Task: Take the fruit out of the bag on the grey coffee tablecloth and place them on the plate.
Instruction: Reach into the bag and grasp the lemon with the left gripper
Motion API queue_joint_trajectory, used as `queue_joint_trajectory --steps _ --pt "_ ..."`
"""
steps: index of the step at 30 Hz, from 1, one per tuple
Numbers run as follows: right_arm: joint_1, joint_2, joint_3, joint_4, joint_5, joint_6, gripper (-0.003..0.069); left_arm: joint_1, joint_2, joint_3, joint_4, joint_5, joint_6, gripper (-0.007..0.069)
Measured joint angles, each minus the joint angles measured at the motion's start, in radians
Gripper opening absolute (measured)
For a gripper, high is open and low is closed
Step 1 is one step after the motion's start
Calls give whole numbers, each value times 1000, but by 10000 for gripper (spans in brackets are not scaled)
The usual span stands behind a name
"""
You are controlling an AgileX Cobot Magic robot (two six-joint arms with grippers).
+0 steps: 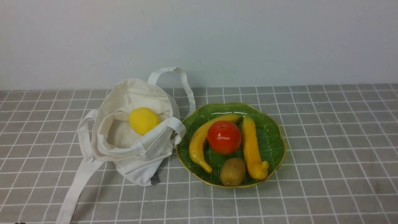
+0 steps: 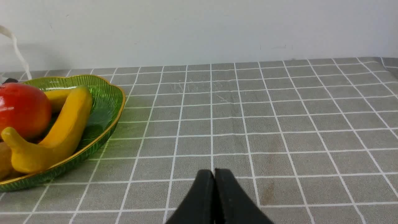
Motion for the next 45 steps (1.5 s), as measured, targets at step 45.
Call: queue_joint_trajectory --steps 45 --pt "0 0 0 0 0 0 -15 0 0 0 -221 0 -17 -5"
